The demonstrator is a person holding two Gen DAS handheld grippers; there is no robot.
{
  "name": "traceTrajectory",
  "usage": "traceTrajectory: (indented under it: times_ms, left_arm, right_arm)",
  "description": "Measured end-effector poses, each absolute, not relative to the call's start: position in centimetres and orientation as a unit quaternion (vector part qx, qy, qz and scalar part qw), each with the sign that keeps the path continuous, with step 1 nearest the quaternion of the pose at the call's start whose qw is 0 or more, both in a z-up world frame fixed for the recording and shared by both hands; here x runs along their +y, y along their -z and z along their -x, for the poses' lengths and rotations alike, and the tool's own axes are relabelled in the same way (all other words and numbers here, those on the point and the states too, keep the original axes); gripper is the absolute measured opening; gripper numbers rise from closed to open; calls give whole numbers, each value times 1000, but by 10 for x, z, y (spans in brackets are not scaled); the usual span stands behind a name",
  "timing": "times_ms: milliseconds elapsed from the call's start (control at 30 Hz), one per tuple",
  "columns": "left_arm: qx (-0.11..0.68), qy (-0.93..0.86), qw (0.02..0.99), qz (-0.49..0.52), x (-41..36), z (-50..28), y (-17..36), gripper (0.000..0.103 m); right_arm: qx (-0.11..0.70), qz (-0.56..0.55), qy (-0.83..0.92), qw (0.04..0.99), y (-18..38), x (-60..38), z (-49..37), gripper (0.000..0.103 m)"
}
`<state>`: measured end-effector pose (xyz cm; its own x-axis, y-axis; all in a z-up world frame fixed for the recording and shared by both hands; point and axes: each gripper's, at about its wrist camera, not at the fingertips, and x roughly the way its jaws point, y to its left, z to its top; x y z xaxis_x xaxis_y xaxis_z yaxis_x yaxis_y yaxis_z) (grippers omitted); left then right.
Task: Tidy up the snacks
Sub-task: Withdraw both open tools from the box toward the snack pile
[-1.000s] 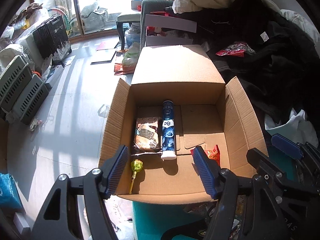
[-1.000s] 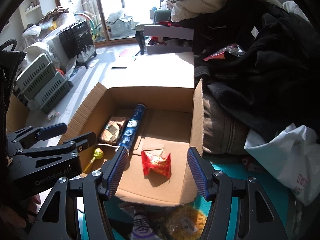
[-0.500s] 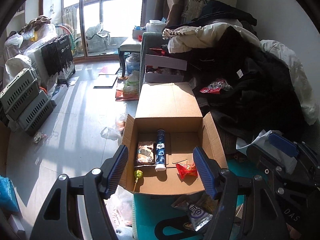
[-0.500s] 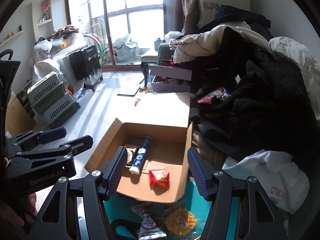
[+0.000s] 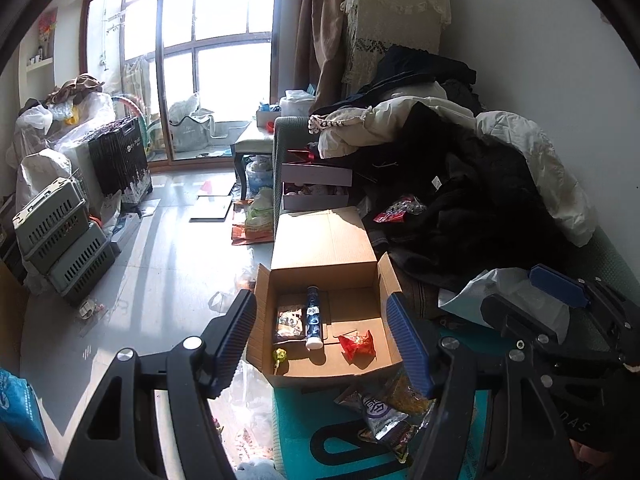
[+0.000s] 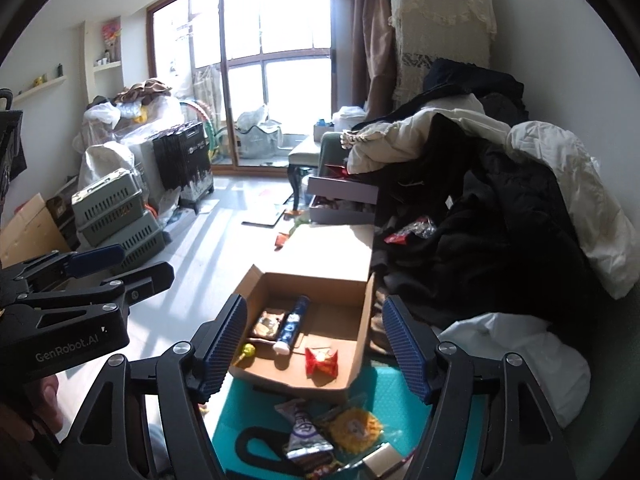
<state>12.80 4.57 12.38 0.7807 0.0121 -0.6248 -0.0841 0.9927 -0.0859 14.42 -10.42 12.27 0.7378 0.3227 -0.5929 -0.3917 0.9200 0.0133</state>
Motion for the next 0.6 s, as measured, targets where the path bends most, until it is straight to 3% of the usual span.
traceTrajectory:
  times_ms: [600]
  left_arm:
    - [344, 28, 938, 18, -5, -61, -94, 66]
  right_arm:
    - [346, 19, -167, 923, -90, -150, -82, 72]
